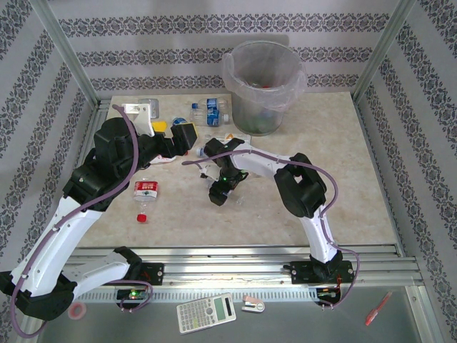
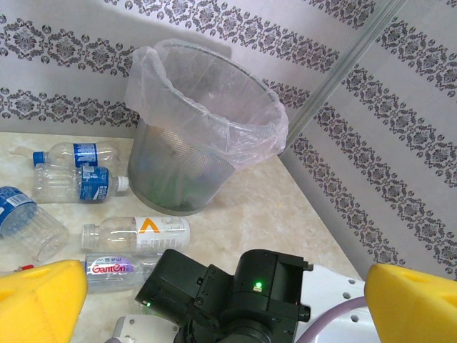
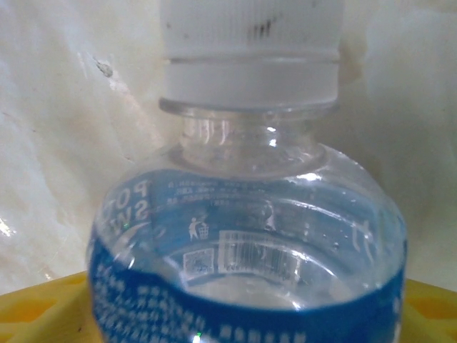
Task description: Throw the plastic bottles in the bin
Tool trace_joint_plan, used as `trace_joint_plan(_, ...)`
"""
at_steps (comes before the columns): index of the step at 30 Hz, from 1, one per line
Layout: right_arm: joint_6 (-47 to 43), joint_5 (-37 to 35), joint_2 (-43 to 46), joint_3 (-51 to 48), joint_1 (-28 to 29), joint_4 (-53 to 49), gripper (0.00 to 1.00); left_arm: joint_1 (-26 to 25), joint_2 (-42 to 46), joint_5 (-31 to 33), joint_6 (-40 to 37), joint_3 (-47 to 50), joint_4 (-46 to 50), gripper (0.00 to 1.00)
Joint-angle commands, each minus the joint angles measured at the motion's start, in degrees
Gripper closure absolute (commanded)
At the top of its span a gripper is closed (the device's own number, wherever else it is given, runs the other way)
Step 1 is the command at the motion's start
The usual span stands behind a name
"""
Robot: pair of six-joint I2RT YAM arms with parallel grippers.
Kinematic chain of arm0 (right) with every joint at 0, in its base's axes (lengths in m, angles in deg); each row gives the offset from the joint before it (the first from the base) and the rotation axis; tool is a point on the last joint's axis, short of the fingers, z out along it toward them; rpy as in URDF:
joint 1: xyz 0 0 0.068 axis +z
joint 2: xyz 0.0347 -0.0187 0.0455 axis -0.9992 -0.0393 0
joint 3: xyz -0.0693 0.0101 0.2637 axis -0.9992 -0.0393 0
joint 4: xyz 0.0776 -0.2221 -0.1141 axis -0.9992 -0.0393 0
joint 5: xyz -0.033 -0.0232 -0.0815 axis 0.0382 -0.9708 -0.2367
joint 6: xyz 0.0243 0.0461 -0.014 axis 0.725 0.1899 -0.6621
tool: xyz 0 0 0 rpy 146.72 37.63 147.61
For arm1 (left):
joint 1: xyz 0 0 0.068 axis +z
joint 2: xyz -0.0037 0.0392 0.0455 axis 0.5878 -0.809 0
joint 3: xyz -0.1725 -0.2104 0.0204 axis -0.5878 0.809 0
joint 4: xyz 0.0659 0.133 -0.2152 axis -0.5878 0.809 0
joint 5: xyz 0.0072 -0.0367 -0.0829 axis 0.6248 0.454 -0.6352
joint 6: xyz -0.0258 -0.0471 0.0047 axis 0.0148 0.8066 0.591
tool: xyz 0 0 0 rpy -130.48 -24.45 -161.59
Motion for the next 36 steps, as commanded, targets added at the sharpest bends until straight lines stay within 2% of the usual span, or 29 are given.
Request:
trace_joint_plan(1,0.6,0.0,-0.9,-0.1,0.7,-0.3,0.24,0.3,0.3,-0.3,-1.6,-0.7,-0.4,0.00)
trace_joint_plan(12,1.9,1.2,2.9,0.5,0.9,-0.6,0.40,0.4,-0.5,0.3,-2.1,-1.4,-1.2,0.00)
trace_joint_plan(24,6.2,6.0,11.3,5.7,-0.3,2.0,0.42,0.3,-1.3,0.0,-2.5,-1.5,-2.2,0.00)
trace_joint_plan(28,7.6,8.9,13.7,6.2,-0.8,6.2,0.42,0.3,-1.5,0.3,-3.0,-1.0,-2.7,0.00)
trace_joint_plan(36,12.3,10.1,16.7,7.1,-3.0,12.5,0.47,0.3,-2.2,-0.1,-3.4,-1.3,-4.0,0.00)
